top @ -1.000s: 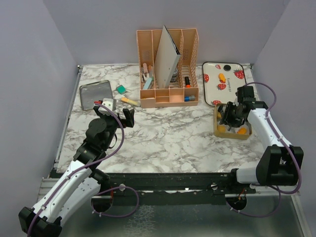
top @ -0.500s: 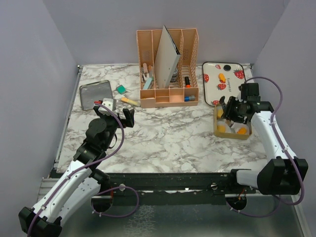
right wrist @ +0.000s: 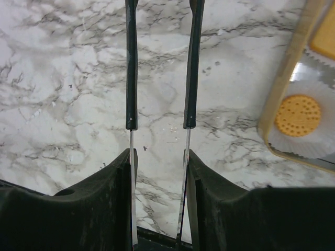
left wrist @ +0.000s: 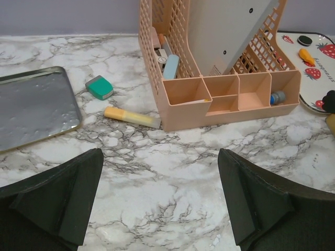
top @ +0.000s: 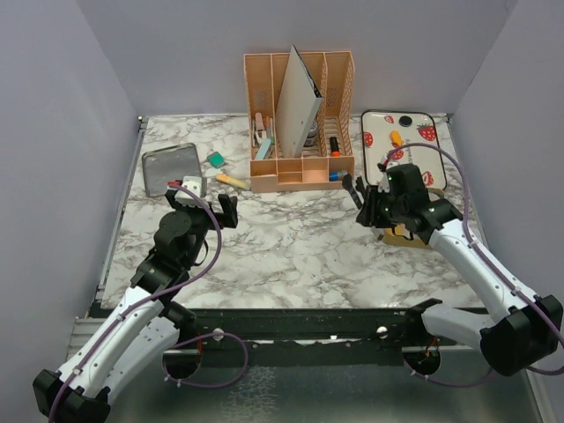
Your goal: Pack the cookies
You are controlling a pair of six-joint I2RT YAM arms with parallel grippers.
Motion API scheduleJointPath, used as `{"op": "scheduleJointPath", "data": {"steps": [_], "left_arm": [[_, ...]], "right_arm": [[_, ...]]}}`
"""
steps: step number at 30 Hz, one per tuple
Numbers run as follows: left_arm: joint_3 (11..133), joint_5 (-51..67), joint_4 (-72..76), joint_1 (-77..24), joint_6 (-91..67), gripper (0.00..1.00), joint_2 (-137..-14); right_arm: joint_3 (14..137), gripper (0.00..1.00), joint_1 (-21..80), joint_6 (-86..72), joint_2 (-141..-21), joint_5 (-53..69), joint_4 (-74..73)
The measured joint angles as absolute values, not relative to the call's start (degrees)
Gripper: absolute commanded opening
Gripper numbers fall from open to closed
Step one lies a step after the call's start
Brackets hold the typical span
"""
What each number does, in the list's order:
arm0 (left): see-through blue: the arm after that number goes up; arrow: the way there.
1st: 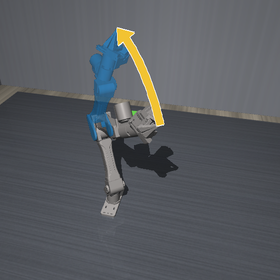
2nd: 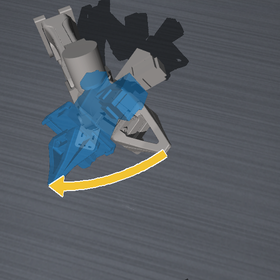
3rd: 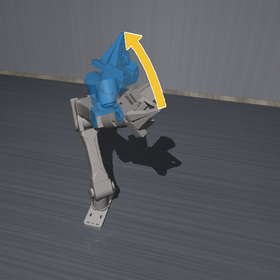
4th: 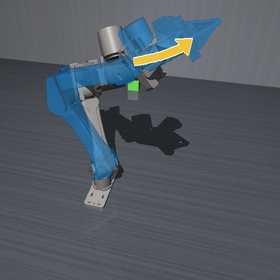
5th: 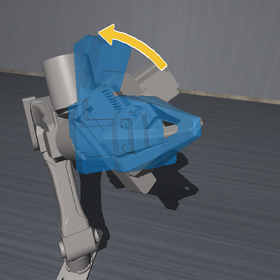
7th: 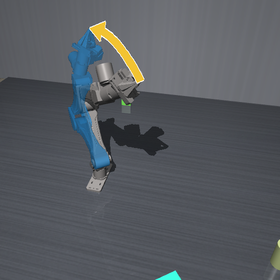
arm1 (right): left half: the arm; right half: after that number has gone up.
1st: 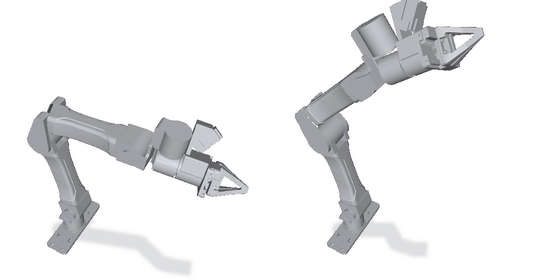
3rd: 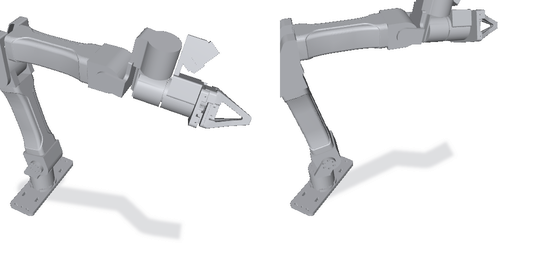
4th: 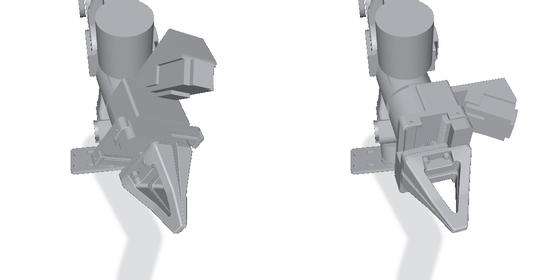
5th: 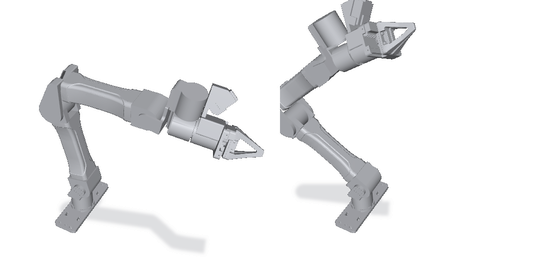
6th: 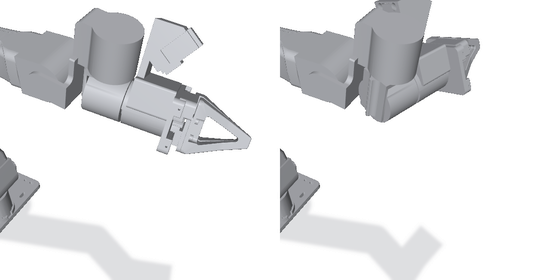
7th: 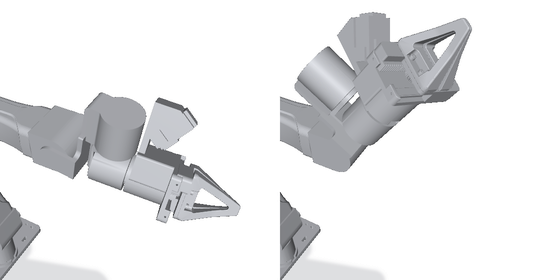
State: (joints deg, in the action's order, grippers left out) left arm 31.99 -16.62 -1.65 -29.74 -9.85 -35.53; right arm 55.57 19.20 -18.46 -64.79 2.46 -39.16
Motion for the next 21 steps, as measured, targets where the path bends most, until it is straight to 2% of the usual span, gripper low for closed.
{"op": "scheduleJointPath", "data": {"steps": [12, 21], "left_arm": [[32.40, -24.45, -3.77, -29.74, -9.58, 0.99, -34.33], [32.45, -28.23, -6.20, -29.23, -9.67, 0.99, -35.73]], "right_arm": [[41.82, 0.42, 44.49, -20.51, -67.68, -4.23, -18.85], [39.88, 0.42, 51.79, -20.71, -80.42, -10.26, -3.53]]}}
